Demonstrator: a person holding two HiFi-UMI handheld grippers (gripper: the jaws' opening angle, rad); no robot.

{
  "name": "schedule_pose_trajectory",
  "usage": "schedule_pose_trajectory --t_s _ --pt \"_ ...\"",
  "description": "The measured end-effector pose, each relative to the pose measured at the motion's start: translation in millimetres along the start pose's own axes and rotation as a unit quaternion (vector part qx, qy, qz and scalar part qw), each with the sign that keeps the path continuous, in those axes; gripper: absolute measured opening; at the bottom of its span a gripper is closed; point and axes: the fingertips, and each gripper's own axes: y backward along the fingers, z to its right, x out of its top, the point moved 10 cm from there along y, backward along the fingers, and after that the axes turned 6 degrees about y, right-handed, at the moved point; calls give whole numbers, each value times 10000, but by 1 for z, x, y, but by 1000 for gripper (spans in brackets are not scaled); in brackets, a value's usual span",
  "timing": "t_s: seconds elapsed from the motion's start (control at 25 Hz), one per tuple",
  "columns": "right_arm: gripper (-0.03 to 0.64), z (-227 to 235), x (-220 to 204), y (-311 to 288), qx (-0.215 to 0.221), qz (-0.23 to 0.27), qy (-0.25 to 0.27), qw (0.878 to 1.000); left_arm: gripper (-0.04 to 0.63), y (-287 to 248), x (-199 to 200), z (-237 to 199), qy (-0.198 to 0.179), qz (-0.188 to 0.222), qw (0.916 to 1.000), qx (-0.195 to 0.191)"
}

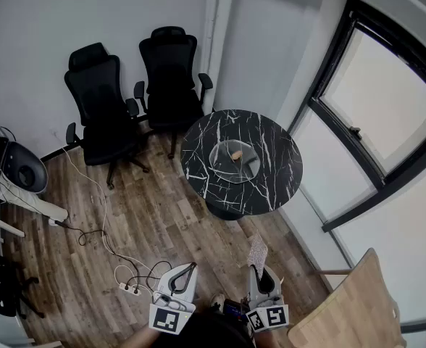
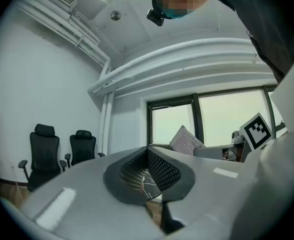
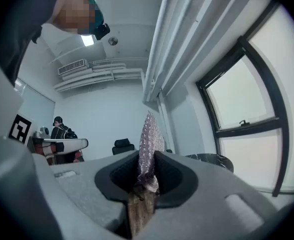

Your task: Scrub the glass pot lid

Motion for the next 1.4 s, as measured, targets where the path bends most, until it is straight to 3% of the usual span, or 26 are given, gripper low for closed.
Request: schedule_pose_trajectory --t_s 0.64,0.96,1.4 --pt "78 21 -4 17 -6 39 -270 9996 3 -11 -4 29 42 -41 10000 -80" --pt "78 65 -16 32 -78 -66 -392 9992 3 -37 -11 66 -14 -151 9997 -194" --pt "78 124 -37 35 165 -148 -516 9984 3 -68 -17 102 -149 -295 9995 -8"
